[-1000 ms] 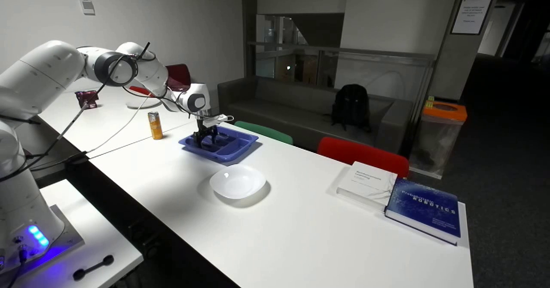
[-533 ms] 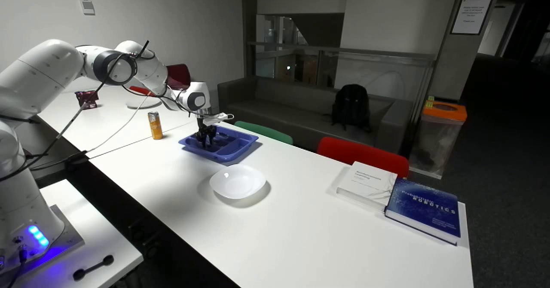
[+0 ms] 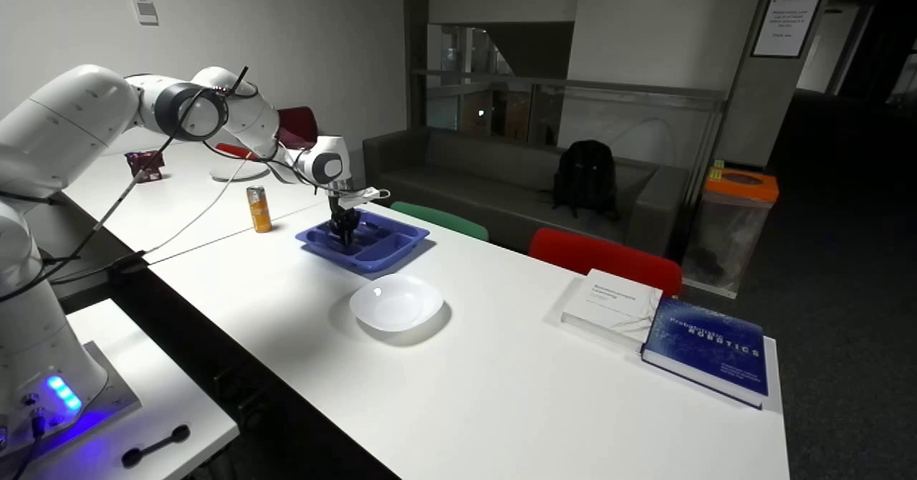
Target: Move the white plate to the right, remove one silver spoon from the blue tray and place it behind the white plate
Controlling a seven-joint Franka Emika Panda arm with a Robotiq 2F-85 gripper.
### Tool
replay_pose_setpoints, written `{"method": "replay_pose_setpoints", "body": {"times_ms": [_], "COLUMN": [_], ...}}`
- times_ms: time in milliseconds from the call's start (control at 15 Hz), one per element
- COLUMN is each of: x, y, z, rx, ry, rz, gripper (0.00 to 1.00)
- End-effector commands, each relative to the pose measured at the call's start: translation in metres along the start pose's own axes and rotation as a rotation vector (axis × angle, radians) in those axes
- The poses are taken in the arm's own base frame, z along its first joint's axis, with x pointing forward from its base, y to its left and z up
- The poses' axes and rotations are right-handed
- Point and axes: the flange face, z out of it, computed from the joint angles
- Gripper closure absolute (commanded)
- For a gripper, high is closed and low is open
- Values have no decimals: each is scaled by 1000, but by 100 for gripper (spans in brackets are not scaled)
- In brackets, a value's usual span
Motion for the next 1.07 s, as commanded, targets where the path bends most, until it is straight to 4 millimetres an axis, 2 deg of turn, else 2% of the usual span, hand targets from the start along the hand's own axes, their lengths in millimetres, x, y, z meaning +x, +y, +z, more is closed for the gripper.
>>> {"method": "replay_pose_setpoints", "body": {"times_ms": [0,267,733,867,1000], "x": [-1,8,27,29,27], "y": [-9,-10,-17,-19,-20], "z": [-14,-42,-114,-128,-133], "rx": [-4,-33,-115,-136,-140], "ry": [-5,-19,-59,-63,-70], "rz": [22,78,169,177,186], "gripper": [95,95,95,95,95]}}
